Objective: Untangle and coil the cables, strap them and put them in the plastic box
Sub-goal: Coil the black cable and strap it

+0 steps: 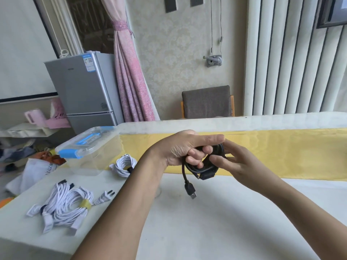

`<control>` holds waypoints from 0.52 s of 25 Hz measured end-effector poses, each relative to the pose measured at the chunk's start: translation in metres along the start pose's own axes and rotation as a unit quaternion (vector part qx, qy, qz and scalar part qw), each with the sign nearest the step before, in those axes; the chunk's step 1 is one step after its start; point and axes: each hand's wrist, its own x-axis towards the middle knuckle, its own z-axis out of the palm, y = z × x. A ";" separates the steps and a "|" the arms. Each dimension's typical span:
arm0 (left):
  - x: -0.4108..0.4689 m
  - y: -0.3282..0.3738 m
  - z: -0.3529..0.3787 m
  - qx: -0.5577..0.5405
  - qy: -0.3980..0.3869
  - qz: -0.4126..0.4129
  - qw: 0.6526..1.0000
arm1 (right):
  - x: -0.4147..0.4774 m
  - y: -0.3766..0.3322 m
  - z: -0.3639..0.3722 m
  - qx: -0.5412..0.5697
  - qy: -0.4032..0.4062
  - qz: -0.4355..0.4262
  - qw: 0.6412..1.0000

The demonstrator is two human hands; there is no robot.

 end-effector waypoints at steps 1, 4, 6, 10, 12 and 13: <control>-0.007 0.001 -0.004 0.020 -0.012 -0.007 1.000 | 0.001 -0.005 0.005 -0.036 0.004 -0.008 0.999; -0.026 0.000 -0.019 0.051 -0.044 0.000 0.998 | 0.005 -0.023 0.020 -0.027 -0.020 -0.009 0.999; -0.041 -0.002 -0.028 0.034 -0.026 0.029 0.999 | 0.014 -0.037 0.032 -0.019 -0.027 -0.018 0.999; -0.063 -0.004 -0.039 0.009 0.113 0.153 0.982 | 0.040 -0.061 0.053 0.050 0.020 -0.018 0.998; -0.072 -0.013 -0.047 -0.005 0.268 0.224 0.937 | 0.053 -0.077 0.075 0.136 0.051 0.006 0.989; -0.076 -0.018 -0.049 -0.028 0.340 0.255 0.905 | 0.058 -0.085 0.087 0.181 0.056 0.019 0.982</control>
